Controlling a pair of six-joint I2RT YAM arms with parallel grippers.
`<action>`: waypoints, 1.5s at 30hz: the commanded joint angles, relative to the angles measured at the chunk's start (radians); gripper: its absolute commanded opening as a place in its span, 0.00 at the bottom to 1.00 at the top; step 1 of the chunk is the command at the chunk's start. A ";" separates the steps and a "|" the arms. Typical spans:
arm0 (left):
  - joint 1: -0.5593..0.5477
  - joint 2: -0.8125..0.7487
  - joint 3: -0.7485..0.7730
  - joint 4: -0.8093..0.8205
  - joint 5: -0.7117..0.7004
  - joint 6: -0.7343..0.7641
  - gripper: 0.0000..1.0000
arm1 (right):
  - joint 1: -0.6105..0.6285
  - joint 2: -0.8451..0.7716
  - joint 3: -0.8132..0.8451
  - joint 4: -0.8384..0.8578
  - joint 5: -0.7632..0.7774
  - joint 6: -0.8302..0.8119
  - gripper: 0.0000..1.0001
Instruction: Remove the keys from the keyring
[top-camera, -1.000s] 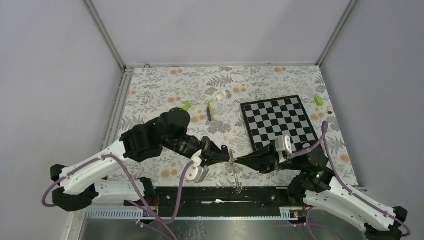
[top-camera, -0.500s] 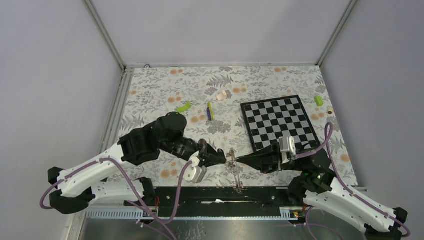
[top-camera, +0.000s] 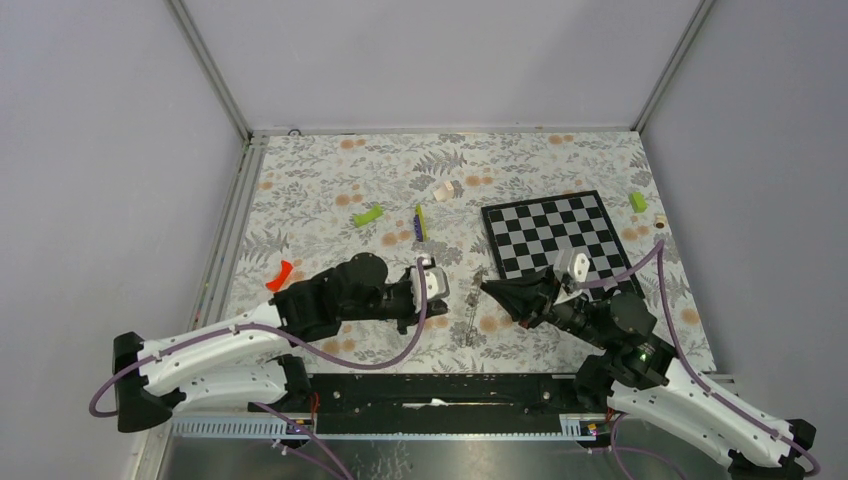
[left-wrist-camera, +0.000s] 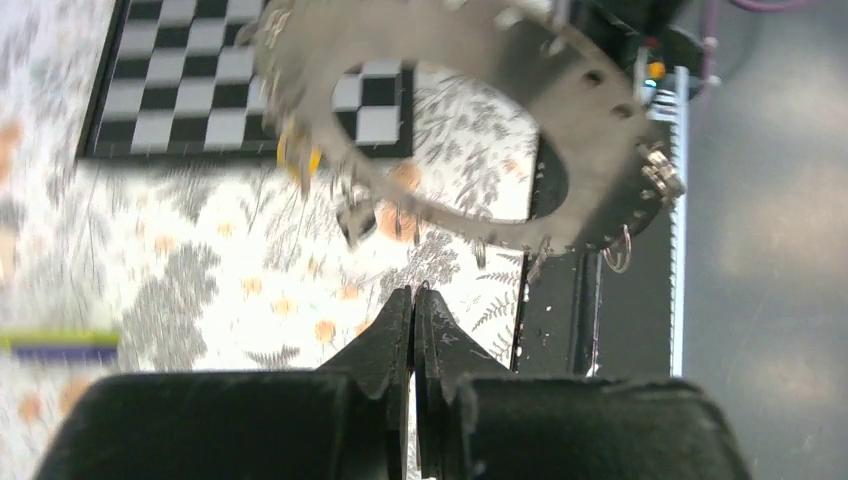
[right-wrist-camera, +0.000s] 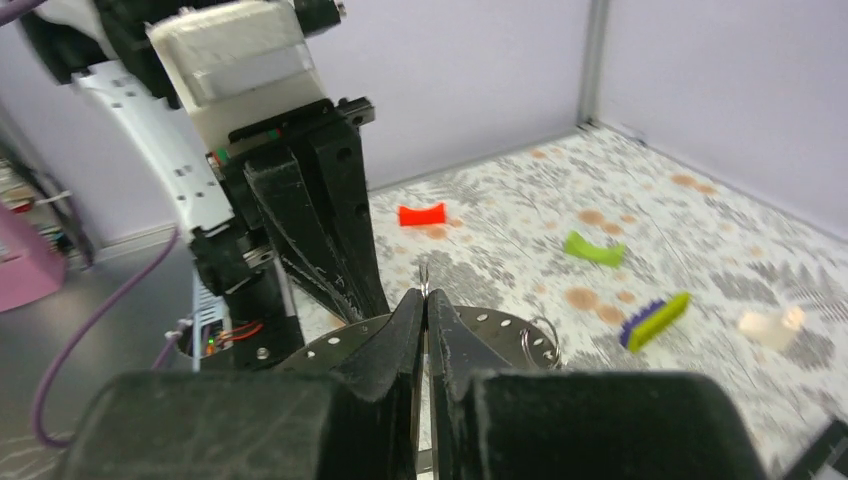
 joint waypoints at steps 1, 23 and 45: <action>0.000 -0.081 -0.083 0.213 -0.363 -0.348 0.00 | -0.002 -0.022 0.009 -0.059 0.184 0.030 0.00; 0.001 -0.092 -0.457 0.481 -0.848 -0.763 0.29 | -0.002 0.156 0.001 -0.281 0.342 0.309 0.00; 0.001 -0.236 -0.451 0.505 -0.728 -0.594 0.82 | -0.002 0.058 0.004 -0.266 0.395 0.266 0.00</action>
